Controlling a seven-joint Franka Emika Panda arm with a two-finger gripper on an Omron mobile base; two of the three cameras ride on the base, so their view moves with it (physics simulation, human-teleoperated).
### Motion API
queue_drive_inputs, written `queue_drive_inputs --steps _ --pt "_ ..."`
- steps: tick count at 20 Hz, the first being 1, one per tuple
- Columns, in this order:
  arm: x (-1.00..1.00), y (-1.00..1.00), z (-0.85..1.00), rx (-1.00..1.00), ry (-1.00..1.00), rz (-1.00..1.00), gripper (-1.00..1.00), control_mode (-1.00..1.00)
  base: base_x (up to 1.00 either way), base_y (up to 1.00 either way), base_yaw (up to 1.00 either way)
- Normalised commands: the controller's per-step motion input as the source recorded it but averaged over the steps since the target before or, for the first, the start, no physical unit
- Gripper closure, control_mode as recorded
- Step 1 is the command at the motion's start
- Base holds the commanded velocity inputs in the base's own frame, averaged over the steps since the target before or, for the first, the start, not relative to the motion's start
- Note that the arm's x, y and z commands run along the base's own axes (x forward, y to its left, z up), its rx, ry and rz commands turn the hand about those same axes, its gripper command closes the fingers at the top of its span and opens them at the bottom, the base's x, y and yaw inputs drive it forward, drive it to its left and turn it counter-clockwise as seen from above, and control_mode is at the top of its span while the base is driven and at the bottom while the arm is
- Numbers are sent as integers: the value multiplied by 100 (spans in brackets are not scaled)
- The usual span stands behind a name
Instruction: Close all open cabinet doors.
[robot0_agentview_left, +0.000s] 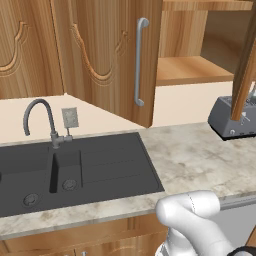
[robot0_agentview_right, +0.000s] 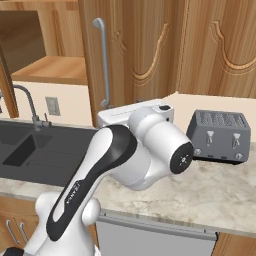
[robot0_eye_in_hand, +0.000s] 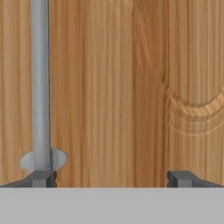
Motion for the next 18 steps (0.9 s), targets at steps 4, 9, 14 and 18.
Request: queue_drive_inputs --steps 4,9,14,18 --pt "24 0 -12 0 0 0 -100 -100 0 0 0" --pt "19 3 -12 0 0 0 -100 -100 0 0 0" --pt "15 9 -10 0 0 0 -100 -100 0 0 0" --pt "22 11 -3 0 0 0 -100 -100 0 0 0"
